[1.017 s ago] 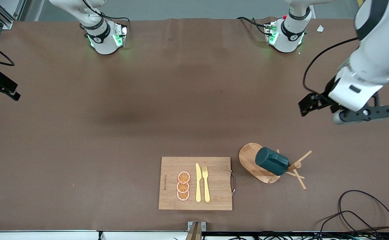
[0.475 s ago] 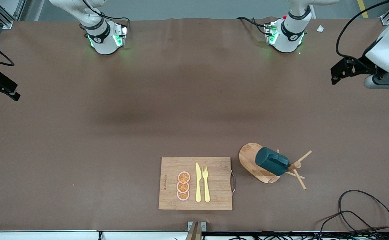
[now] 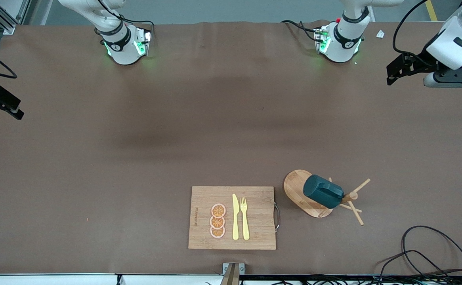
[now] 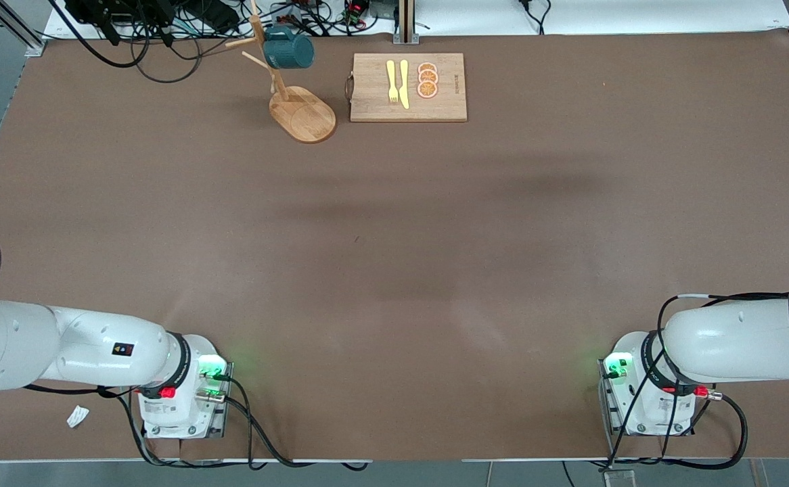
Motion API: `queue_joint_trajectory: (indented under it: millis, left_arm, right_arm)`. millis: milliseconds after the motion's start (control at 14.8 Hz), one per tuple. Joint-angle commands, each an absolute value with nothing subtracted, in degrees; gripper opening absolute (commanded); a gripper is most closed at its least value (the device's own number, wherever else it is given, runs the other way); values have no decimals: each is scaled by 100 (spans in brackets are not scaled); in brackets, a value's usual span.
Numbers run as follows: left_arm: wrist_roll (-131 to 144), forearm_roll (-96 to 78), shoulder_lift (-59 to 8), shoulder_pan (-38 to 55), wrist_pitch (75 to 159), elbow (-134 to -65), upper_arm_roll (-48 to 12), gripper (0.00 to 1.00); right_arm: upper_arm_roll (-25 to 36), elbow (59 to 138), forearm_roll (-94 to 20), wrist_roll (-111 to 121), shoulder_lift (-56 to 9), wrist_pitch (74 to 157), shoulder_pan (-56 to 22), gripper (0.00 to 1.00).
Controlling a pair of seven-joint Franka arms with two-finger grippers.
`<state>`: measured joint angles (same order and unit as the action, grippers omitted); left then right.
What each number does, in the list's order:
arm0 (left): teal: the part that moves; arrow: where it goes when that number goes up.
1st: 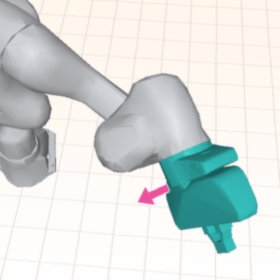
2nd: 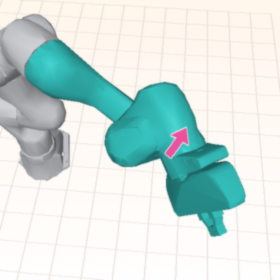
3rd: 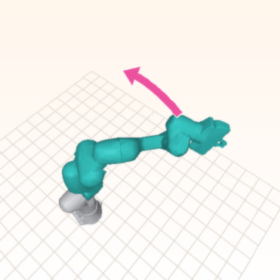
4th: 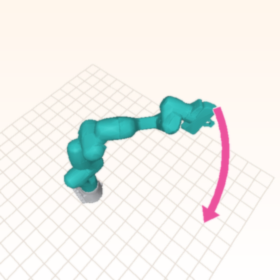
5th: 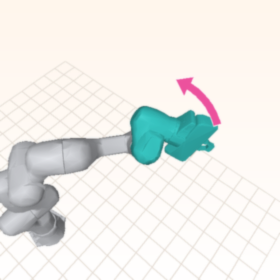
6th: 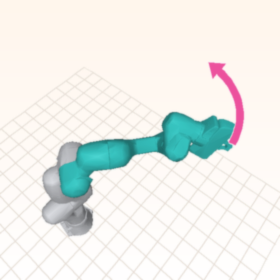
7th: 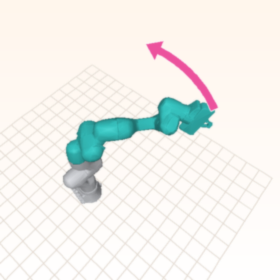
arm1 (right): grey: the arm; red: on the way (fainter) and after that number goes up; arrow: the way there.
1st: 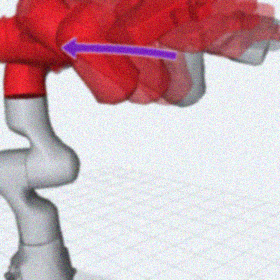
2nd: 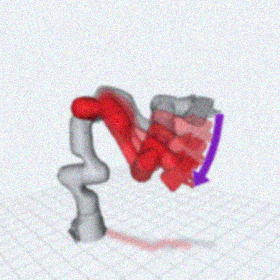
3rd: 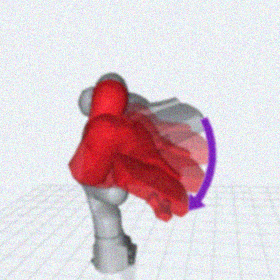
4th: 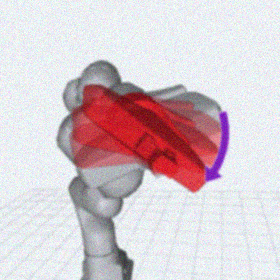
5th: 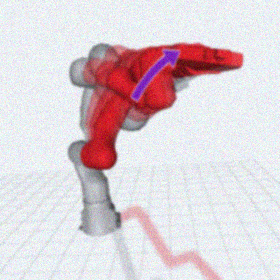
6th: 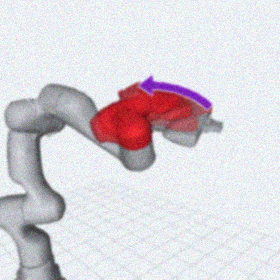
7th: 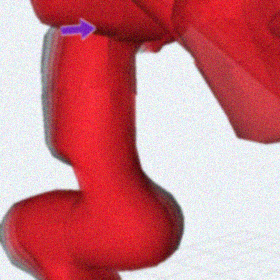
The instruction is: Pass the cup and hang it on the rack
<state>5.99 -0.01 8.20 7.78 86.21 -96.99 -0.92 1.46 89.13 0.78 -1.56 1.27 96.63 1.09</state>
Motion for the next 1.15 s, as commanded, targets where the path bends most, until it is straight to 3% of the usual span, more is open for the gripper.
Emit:
queue_joint_trajectory:
  millis: [0, 1085]
  left_arm:
    - [624, -1, 949, 774, 8728, -9783, -70, 100]
    - [536, 53, 897, 492, 8323, -9325, -9, 100]
  right_arm:
    - [123, 8842, 158, -105, 97, 9633, 149, 100]
    - [123, 8842, 158, -97, 97, 9633, 141, 100]
